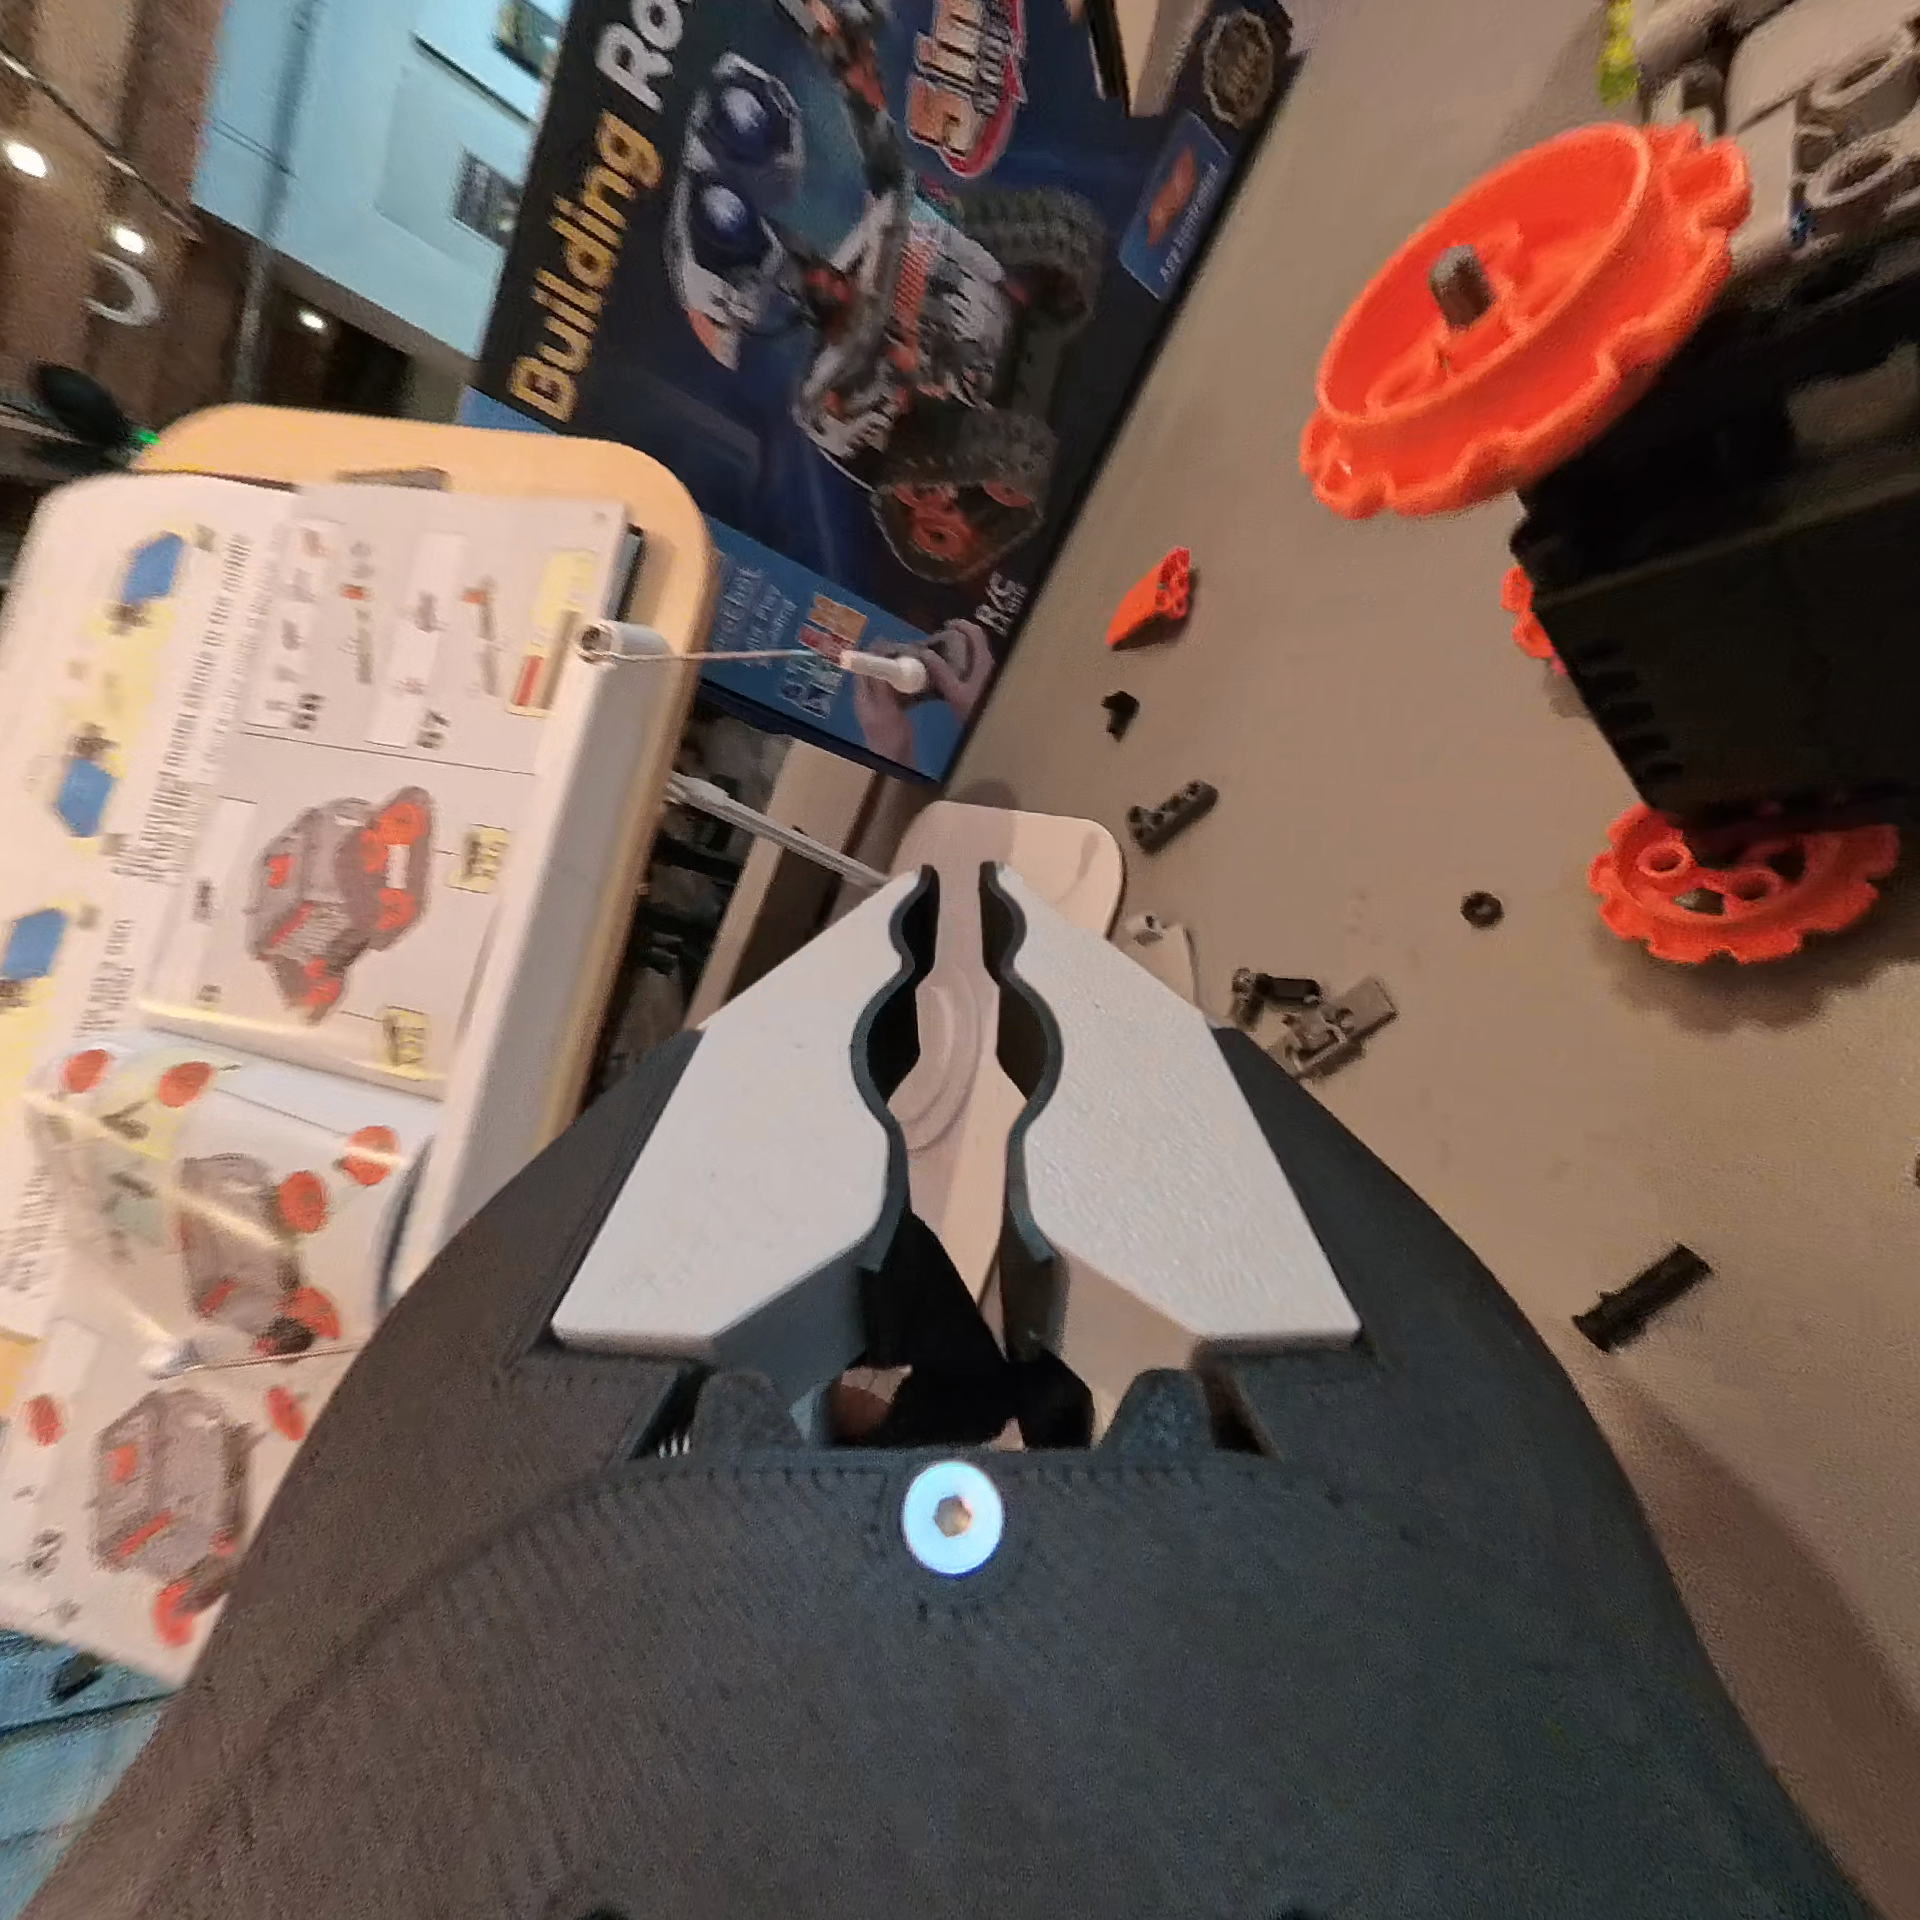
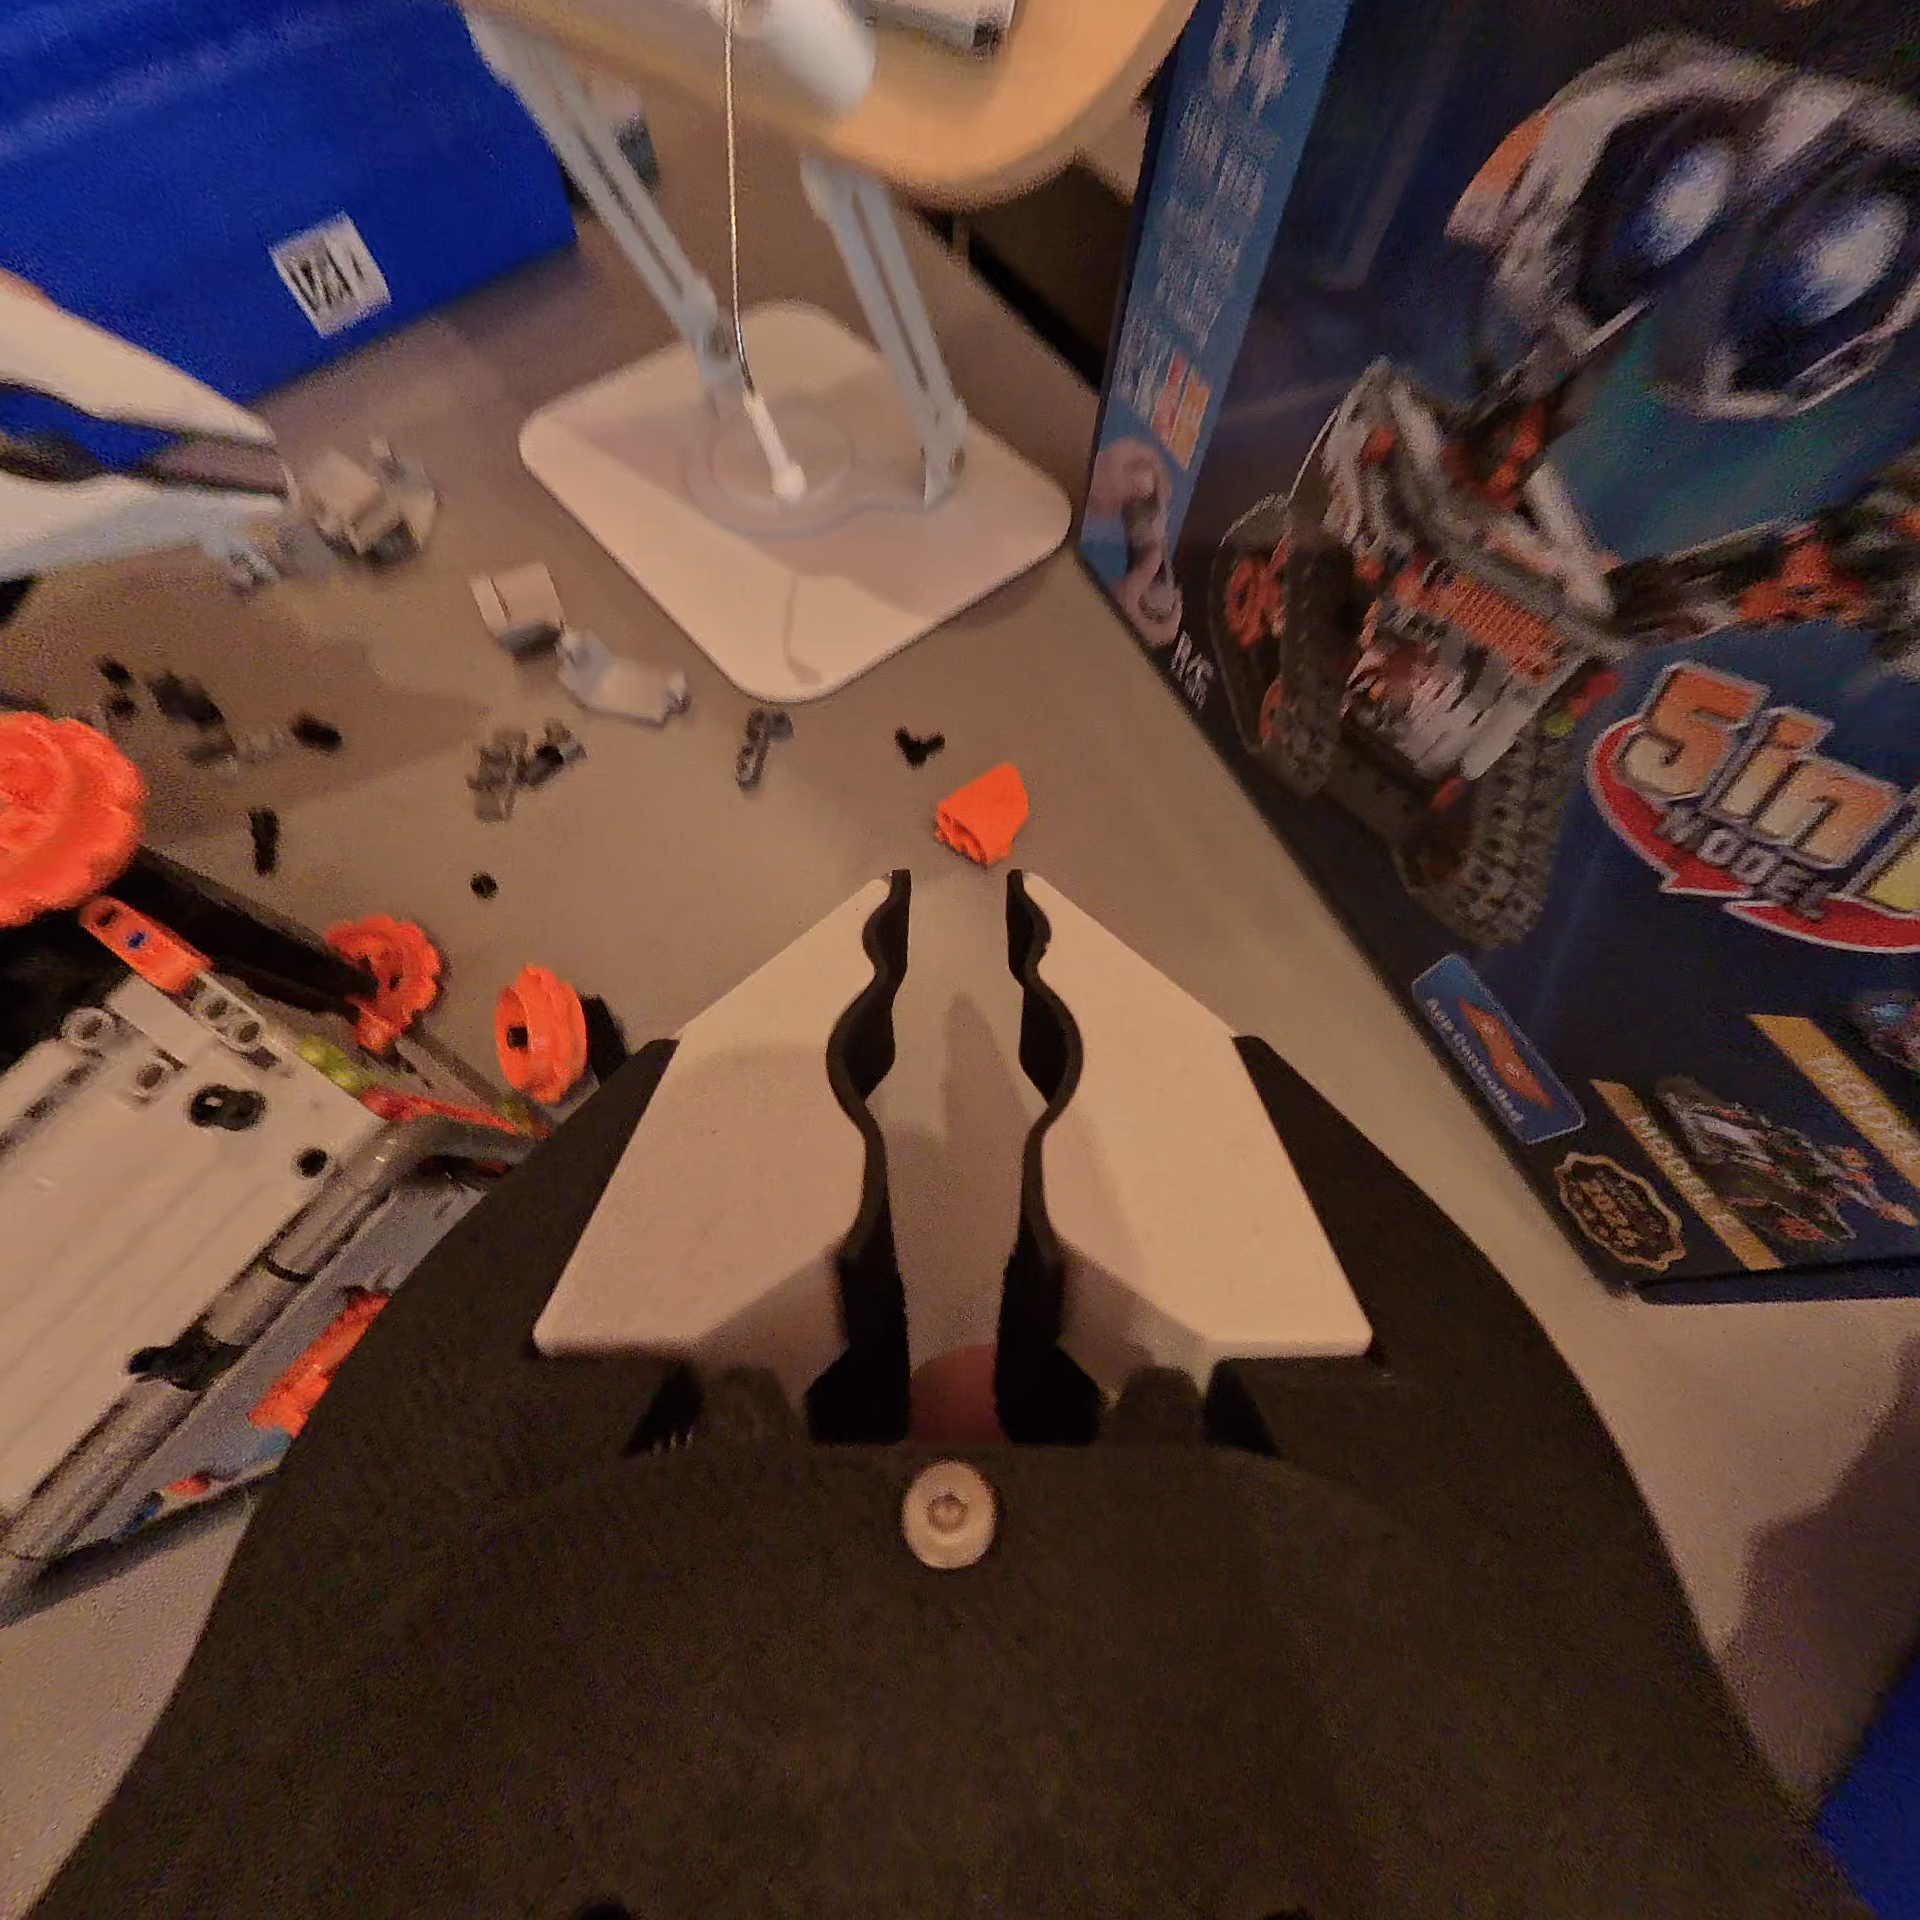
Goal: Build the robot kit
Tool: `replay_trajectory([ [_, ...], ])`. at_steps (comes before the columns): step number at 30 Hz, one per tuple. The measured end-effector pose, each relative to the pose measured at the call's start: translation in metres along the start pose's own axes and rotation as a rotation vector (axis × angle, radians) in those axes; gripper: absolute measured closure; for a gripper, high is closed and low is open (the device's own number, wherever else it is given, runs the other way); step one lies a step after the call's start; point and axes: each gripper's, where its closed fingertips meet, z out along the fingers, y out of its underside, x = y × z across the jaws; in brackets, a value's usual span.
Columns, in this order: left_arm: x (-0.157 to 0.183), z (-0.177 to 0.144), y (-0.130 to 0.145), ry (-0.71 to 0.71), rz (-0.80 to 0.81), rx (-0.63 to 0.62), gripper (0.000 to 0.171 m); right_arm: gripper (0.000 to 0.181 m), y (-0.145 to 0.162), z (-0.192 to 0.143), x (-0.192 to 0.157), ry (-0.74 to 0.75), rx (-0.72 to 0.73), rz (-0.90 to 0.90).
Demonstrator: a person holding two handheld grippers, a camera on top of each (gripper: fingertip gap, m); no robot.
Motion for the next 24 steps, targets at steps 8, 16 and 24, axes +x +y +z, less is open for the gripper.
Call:
replay_trajectory([
  [8,0.055,-0.026,-0.015,0.517,-0.403,0.142,0.136,0.156,0.066,0.010,-0.056,-0.270,-0.290,-0.164],
  [16,0.128,-0.070,-0.065,0.745,-0.464,0.184,0.078,0.158,0.090,-0.001,-0.103,-0.332,-0.355,-0.180],
  [24,0.125,-0.060,-0.046,0.382,-0.513,0.096,0.048,0.172,0.080,0.021,-0.128,-0.258,-0.305,-0.011],
])
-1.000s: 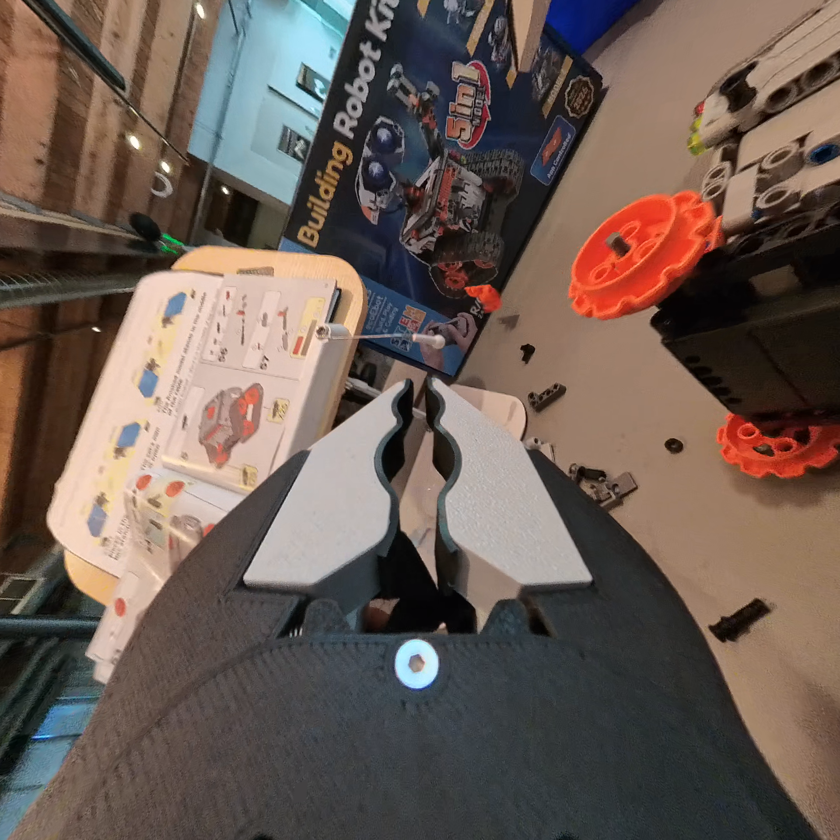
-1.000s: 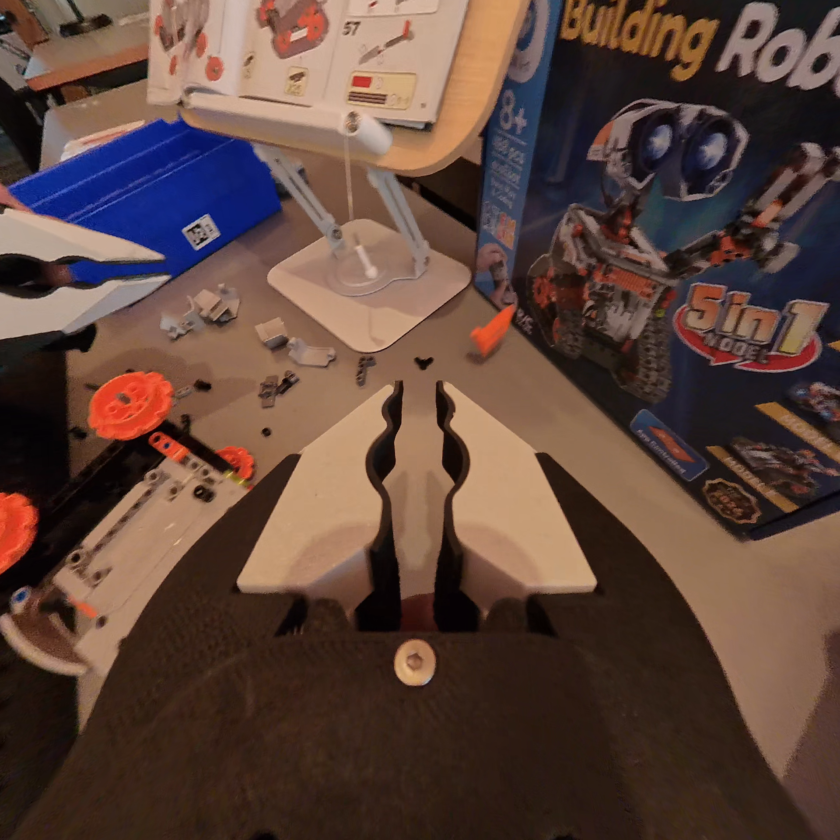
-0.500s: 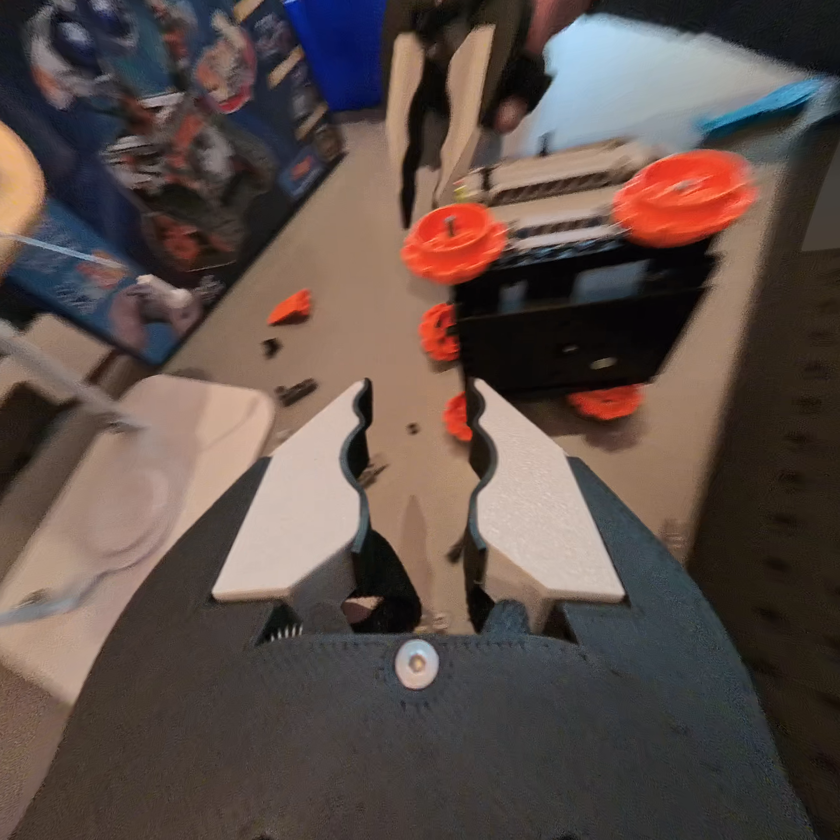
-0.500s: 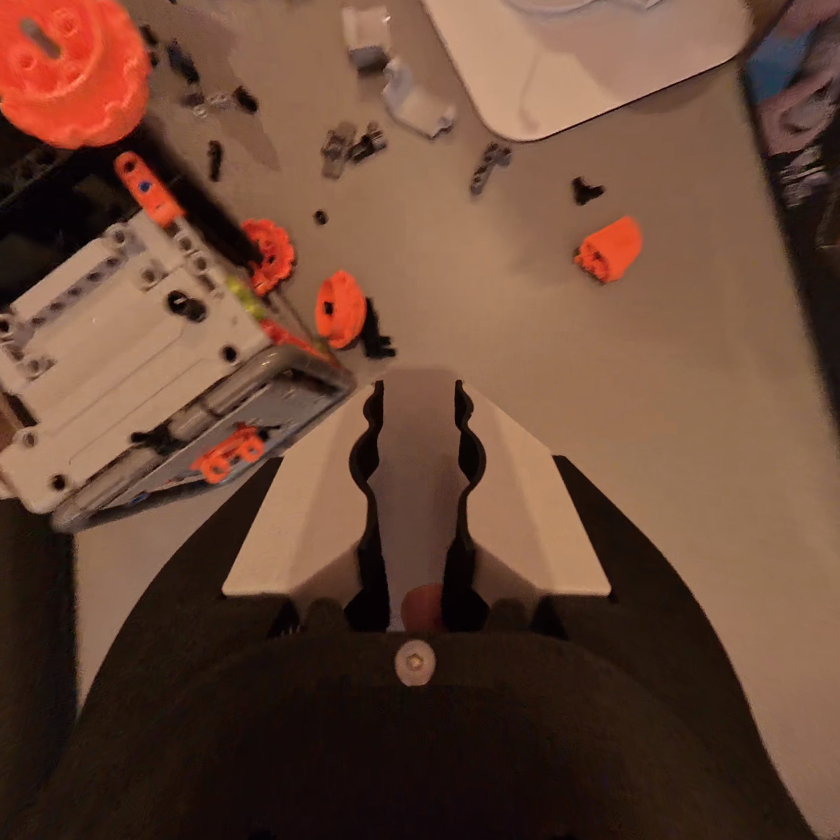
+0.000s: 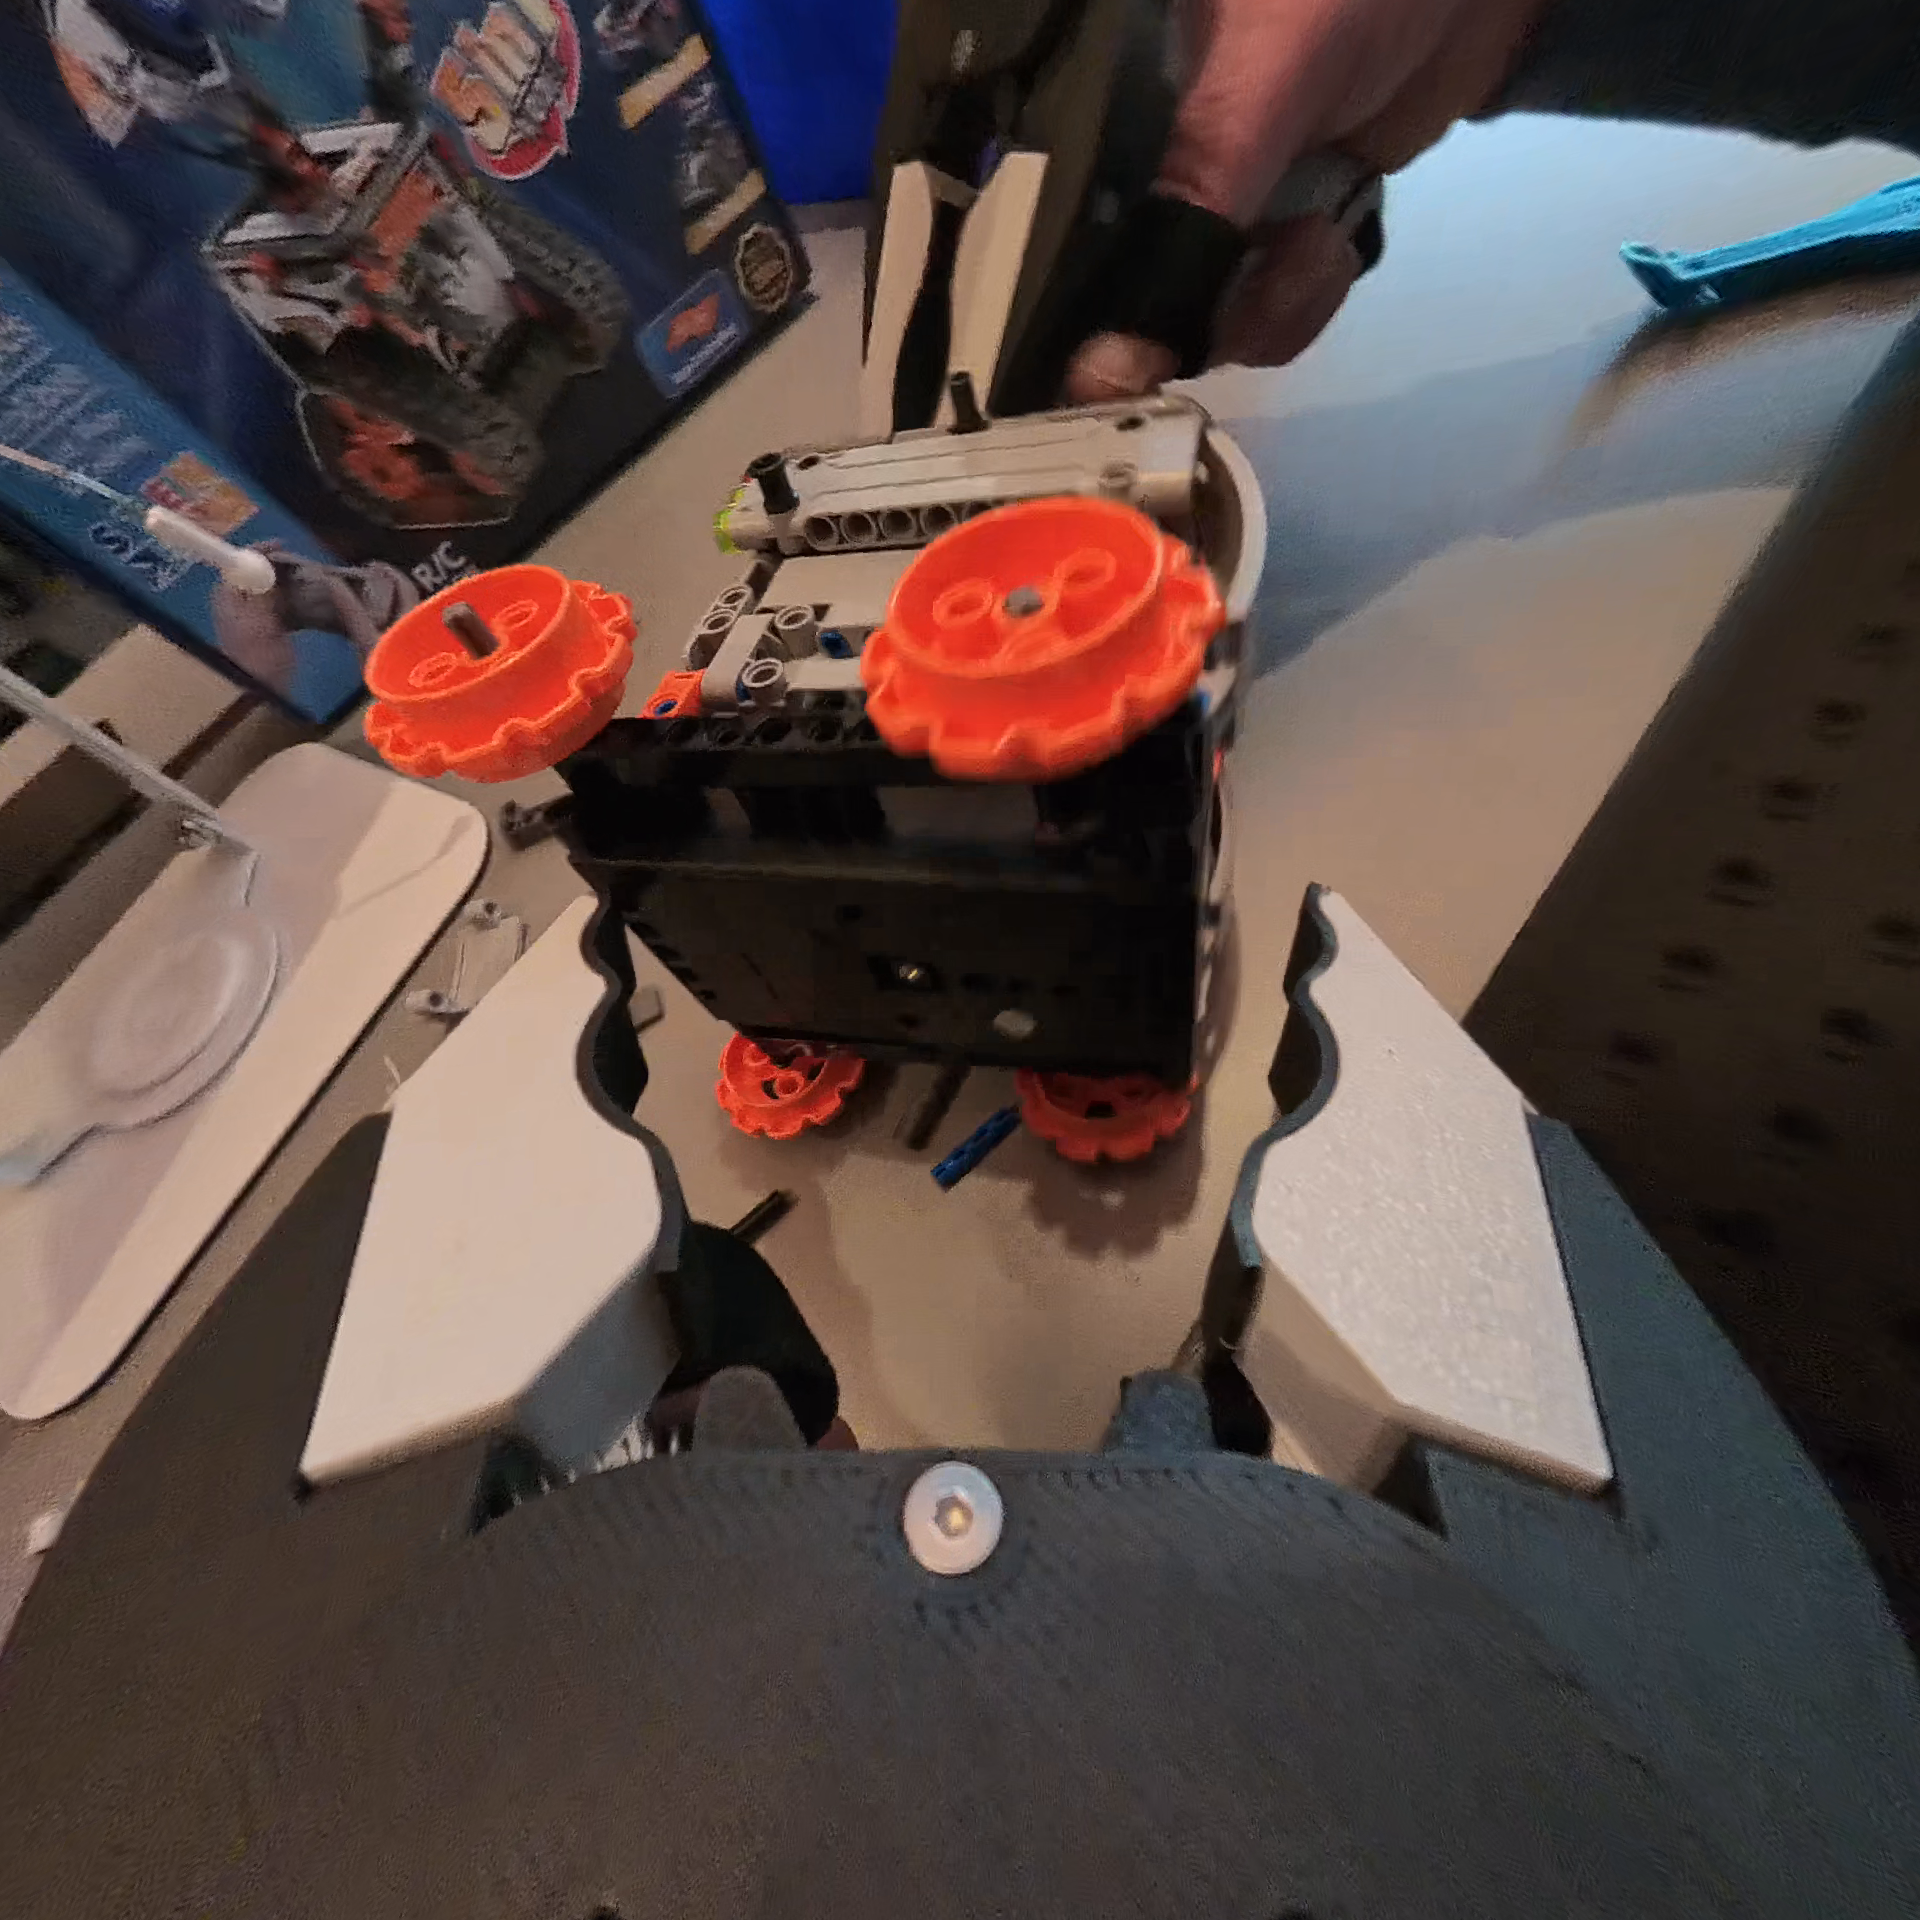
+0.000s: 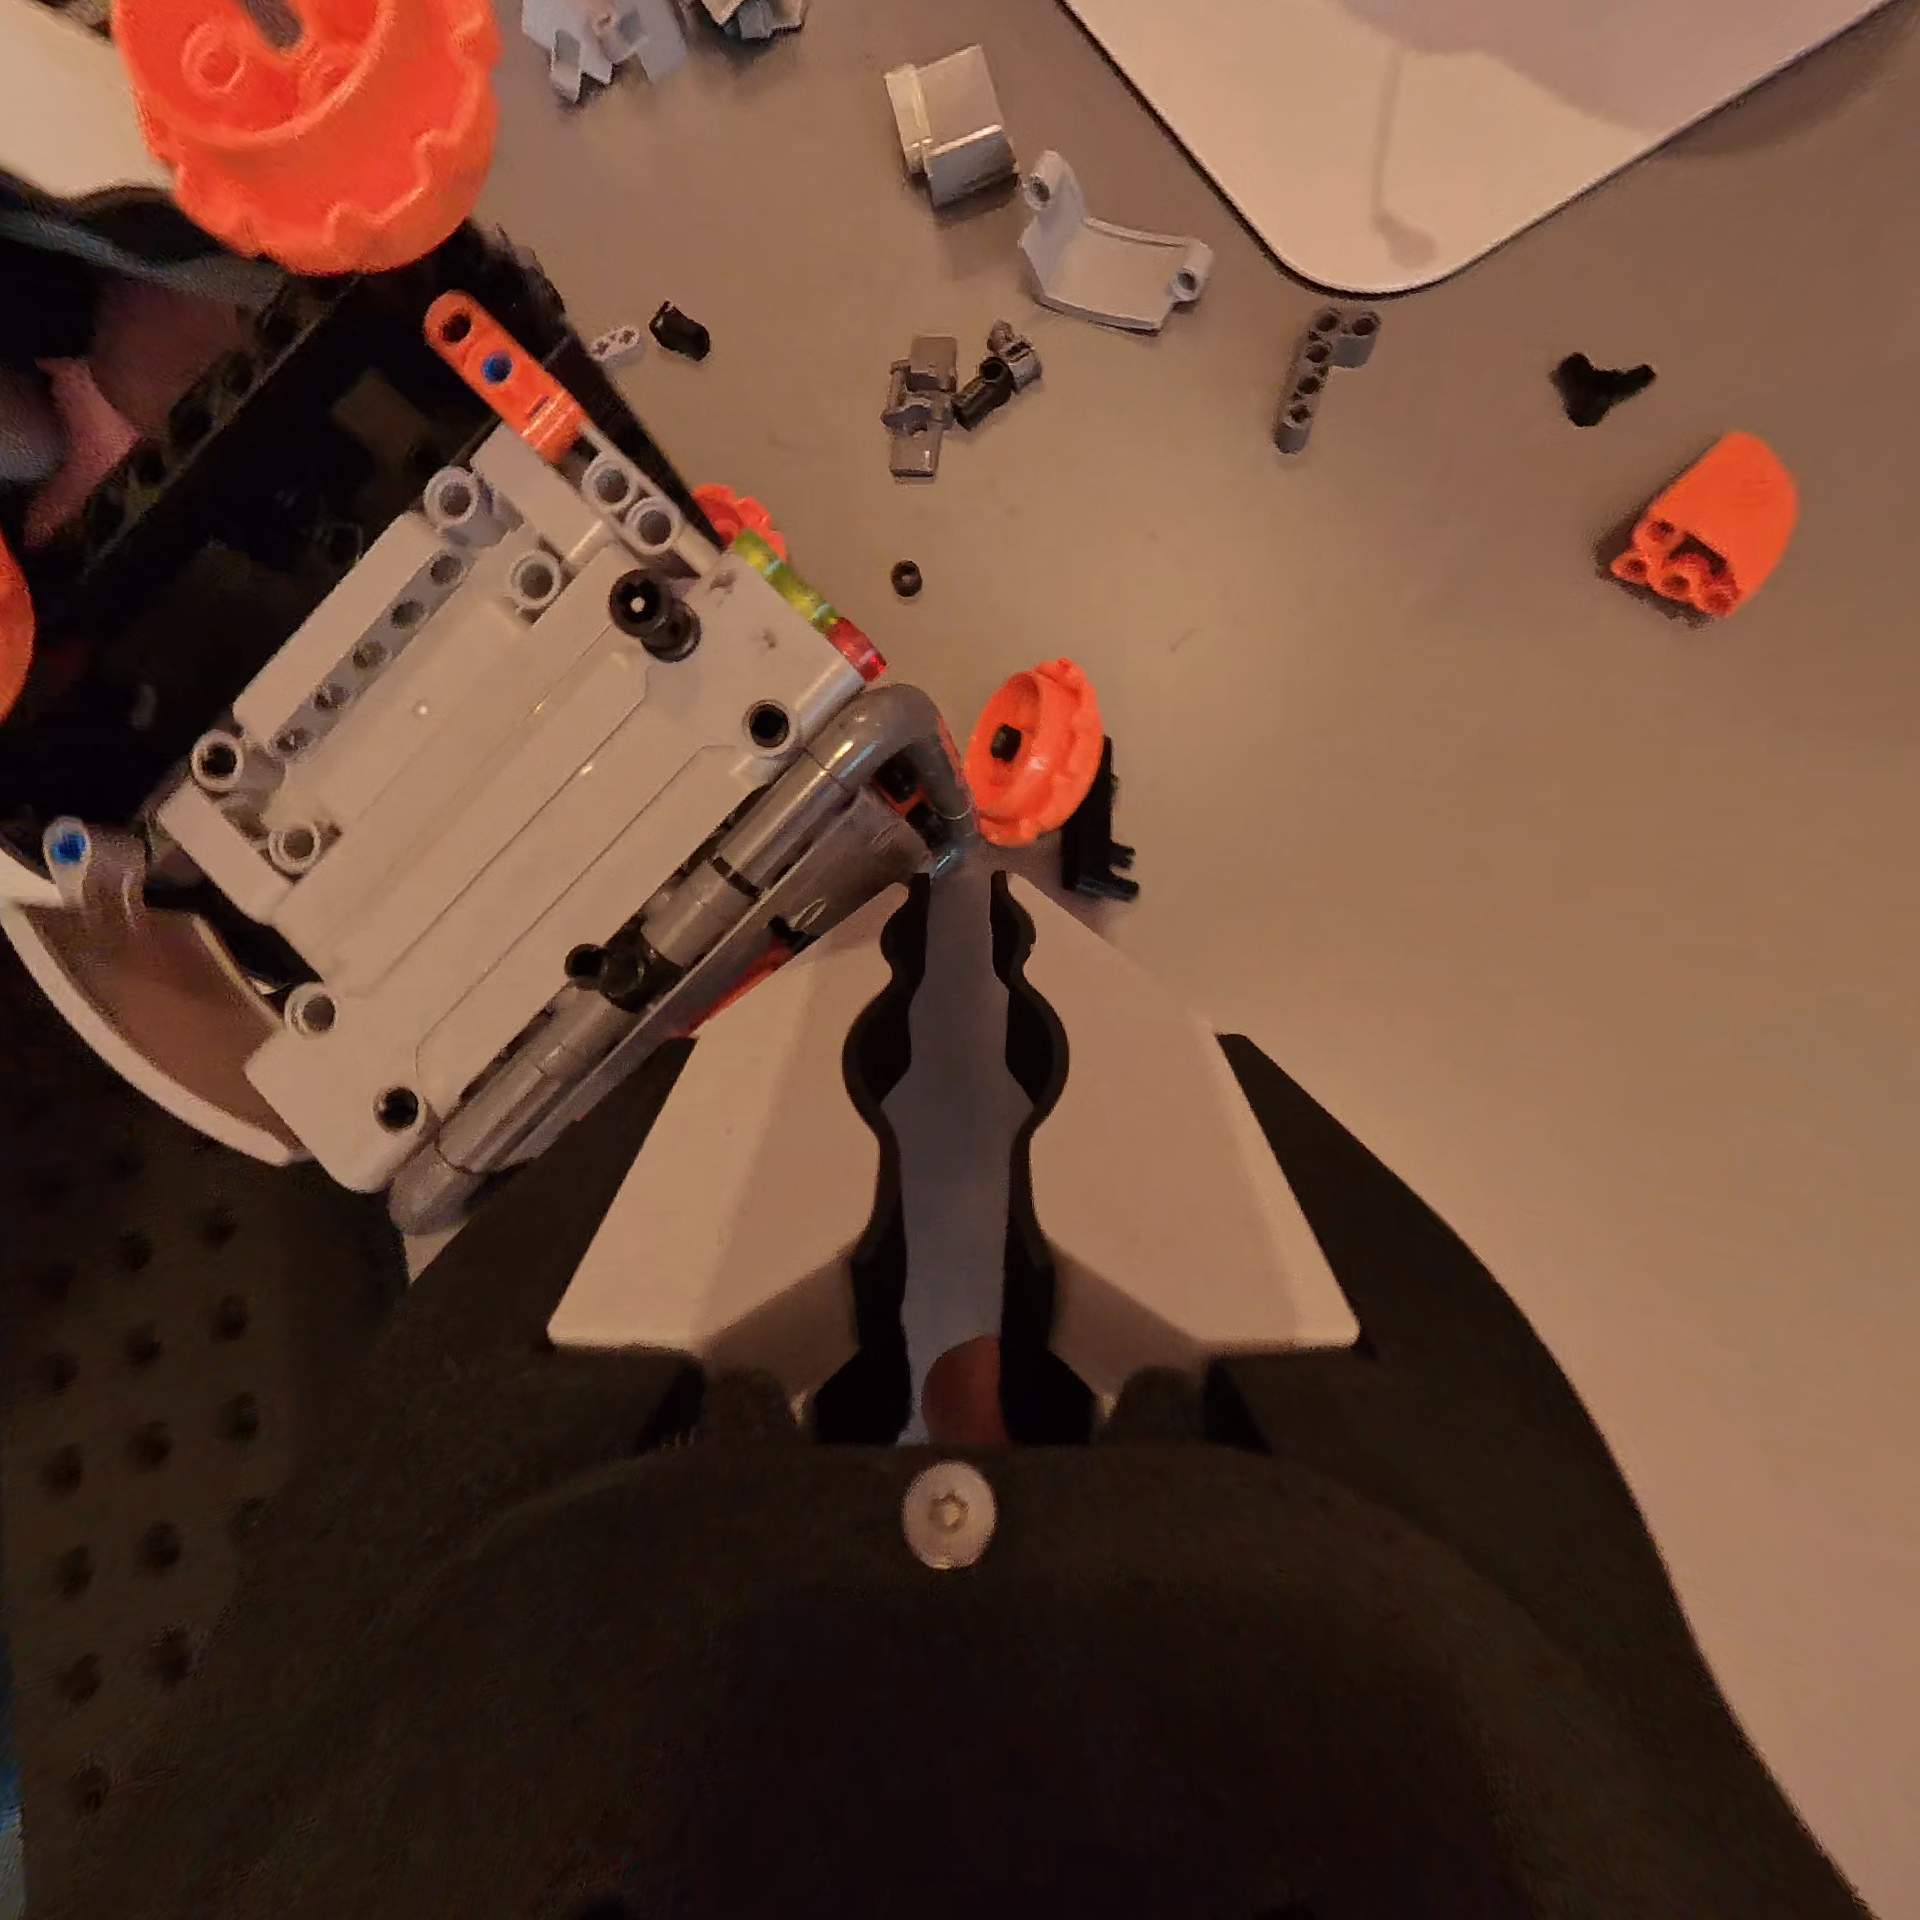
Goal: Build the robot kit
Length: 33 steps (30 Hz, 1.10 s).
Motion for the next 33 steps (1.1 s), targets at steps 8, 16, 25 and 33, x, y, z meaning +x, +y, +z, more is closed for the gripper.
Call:
replay_trajectory([
  [8,-0.059,-0.017,0.036,-0.047,-0.007,-0.054,0.053,0.149,-0.036,0.028,-0.030,0.027,0.033,-0.131],
  [16,-0.076,-0.040,0.046,-0.106,-0.007,-0.019,0.063,0.150,-0.023,0.007,0.015,0.155,0.064,-0.253],
  [25,-0.074,-0.041,0.046,-0.143,-0.003,-0.006,0.067,0.154,-0.006,0.038,0.023,0.244,-0.017,-0.319],
  [33,-0.072,-0.045,0.038,-0.182,0.089,-0.007,0.070,0.173,-0.006,0.024,0.021,0.191,0.046,-0.268],
])
